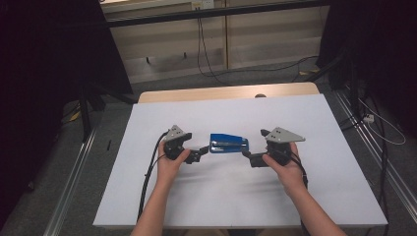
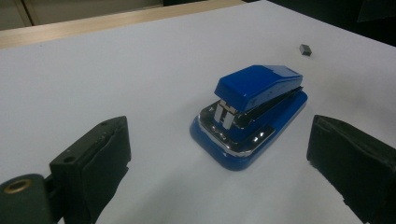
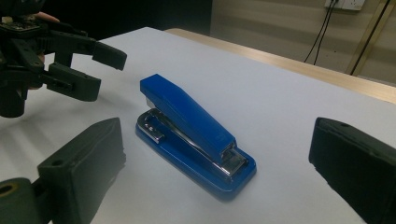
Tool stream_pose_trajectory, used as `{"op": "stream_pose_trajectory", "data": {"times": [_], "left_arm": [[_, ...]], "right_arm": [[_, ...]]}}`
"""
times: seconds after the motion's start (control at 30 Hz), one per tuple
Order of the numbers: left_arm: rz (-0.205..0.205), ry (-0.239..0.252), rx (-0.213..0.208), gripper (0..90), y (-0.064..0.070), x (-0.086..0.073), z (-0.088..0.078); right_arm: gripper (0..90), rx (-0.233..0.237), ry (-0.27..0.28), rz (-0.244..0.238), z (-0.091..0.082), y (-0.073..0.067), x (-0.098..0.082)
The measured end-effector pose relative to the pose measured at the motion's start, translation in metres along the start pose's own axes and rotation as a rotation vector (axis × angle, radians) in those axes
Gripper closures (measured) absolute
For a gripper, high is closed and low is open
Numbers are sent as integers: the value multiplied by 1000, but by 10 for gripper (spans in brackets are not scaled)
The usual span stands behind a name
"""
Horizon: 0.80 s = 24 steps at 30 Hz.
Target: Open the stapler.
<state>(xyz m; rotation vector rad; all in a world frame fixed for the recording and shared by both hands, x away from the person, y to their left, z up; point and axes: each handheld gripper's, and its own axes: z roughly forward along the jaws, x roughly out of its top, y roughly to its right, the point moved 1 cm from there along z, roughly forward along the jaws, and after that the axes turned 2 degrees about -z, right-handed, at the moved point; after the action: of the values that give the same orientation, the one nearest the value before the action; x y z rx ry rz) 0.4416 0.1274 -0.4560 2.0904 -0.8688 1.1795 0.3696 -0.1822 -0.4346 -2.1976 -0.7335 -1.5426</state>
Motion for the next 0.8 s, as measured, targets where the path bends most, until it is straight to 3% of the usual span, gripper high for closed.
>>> {"op": "stream_pose_trajectory", "data": {"times": [0.17, 0.23, 0.27, 0.33, 0.53, 0.63, 0.73, 0.8], "left_arm": [[-28, 28, -19, 71, -2, 0, 6], [-26, 1, -16, 72, -2, 1, 10], [9, -40, 1, 81, -1, 5, 14], [17, -21, -17, 131, 0, 7, 17], [59, -50, -57, 180, 3, 12, 31], [61, -49, -71, 227, 3, 13, 36], [60, -79, -82, 257, 2, 13, 44], [41, -86, -90, 290, 1, 11, 48]], "right_arm": [[27, -4, -2, 4, 1, 0, -1], [27, -3, -2, 3, 2, 0, -2], [27, -6, -4, 4, 2, 0, -2], [27, -6, -7, 7, 3, 0, -1], [27, -4, -11, -1, 5, -1, 1], [27, -8, -10, 4, 5, -1, 2], [27, -10, -12, 4, 5, 0, 1], [27, -11, -19, 4, 6, 0, 0]]}}
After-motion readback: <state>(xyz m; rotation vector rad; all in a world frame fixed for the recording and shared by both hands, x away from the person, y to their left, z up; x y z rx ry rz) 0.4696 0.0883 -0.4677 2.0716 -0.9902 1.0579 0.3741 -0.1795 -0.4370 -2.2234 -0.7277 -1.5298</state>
